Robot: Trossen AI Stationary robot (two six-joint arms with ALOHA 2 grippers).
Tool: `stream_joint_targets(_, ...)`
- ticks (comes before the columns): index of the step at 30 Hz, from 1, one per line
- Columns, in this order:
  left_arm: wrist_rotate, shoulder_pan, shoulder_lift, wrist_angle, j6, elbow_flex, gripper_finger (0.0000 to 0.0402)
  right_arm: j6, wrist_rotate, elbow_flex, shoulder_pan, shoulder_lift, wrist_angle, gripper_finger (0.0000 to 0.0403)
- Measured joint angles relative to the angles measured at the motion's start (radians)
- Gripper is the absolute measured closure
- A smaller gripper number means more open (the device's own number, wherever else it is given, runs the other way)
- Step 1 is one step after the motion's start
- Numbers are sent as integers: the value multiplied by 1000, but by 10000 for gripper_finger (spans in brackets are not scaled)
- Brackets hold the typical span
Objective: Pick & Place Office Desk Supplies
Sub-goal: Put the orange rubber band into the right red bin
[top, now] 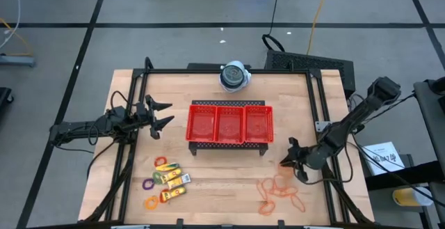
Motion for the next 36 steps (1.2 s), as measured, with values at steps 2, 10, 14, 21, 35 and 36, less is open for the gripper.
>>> stream_joint_targets(2, 0, 0, 0, 0, 0, 0, 135, -52, -14, 80, -16, 1, -112, 377)
stream_joint_targets(10, 0, 0, 0, 0, 0, 0, 135, 13, 6, 414, -34, 14, -790, 381)
stream_joint_targets(14, 0, 0, 0, 0, 0, 0, 135, 176, -71, 443, -37, 15, -1001, 381)
stream_joint_targets(21, 0, 0, 0, 0, 0, 0, 135, 253, -97, 394, -49, 14, -868, 352)
stream_joint_targets(35, 0, 0, 0, 0, 0, 0, 135, -95, -250, 485, -128, 153, -649, 161)
stream_joint_targets(36, 0, 0, 0, 0, 0, 0, 135, -118, -258, 509, -128, 192, -683, 162)
